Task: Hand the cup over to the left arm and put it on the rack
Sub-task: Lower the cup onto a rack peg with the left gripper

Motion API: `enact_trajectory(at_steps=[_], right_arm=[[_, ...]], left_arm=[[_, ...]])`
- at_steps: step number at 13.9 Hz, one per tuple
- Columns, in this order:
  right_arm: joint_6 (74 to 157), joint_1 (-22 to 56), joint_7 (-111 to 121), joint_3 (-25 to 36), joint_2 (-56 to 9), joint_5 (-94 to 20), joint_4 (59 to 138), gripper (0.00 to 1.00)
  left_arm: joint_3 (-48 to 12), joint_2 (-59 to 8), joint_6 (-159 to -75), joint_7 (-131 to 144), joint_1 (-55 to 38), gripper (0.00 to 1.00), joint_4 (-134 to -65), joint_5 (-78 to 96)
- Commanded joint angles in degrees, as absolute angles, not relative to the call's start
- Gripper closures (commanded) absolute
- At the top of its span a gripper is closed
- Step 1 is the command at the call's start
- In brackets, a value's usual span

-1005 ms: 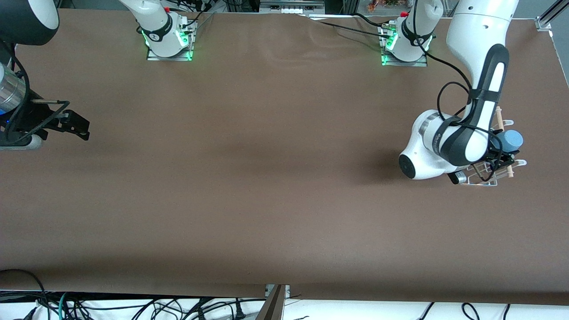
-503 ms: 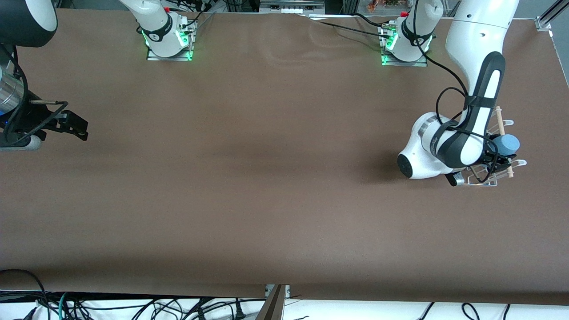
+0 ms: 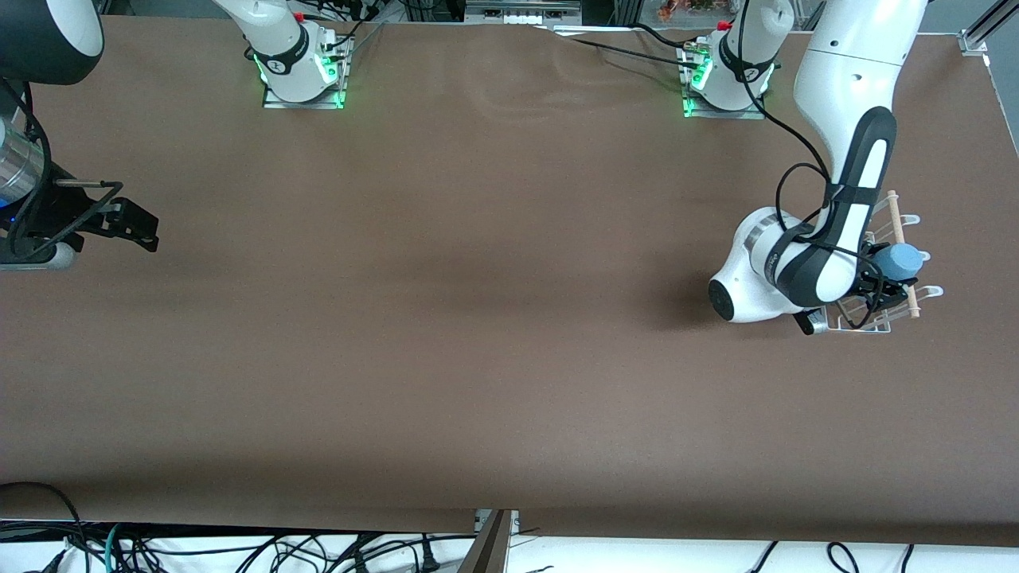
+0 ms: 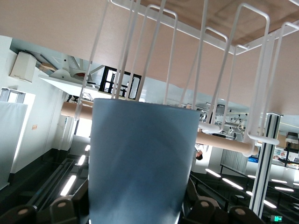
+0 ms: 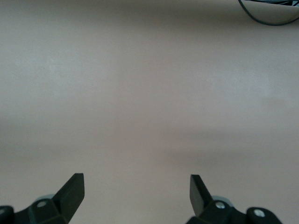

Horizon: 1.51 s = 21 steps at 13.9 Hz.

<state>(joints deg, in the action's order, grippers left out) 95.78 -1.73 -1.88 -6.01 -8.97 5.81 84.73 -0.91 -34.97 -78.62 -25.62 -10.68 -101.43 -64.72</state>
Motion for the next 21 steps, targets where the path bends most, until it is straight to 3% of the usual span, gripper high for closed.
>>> enact_trajectory(at_steps=[1,6,8,9,10,18,21], right_arm=[[95.27,-1.93,-1.05,-6.33,-8.70,5.71,84.55,0.00],[95.36,-1.93,-1.05,-6.33,-8.70,5.71,84.64,0.00],[95.36,-2.02,-1.06,-6.24,-8.70,5.71,84.55,0.00],[95.45,-2.02,-1.14,-6.33,-8.70,5.71,84.55,0.00],[95.45,-2.02,-1.14,-6.33,-8.70,5.71,84.55,0.00],[95.62,-2.02,-1.05,-6.24,-8.70,5.71,84.55,0.00],[95.89,-2.02,-1.14,-6.24,-9.05,5.80,84.55,0.00]], left_arm=[[-1.14,-34.63,-80.24,-25.22,-9.06,0.93,-101.69,-66.80],[-1.23,-34.72,-80.95,-25.22,-8.79,0.90,-101.69,-66.18],[-1.23,-34.80,-80.95,-25.22,-8.88,0.77,-101.69,-66.18],[-1.23,-34.89,-80.95,-25.22,-9.05,0.35,-101.69,-66.18],[-1.23,-34.81,-80.86,-25.31,-9.05,0.00,-101.69,-66.18],[-1.32,-33.93,-80.68,-25.49,-8.79,0.00,-100.46,-64.79],[-1.41,-29.98,-80.51,-25.31,-8.79,0.00,-98.28,-55.06]])
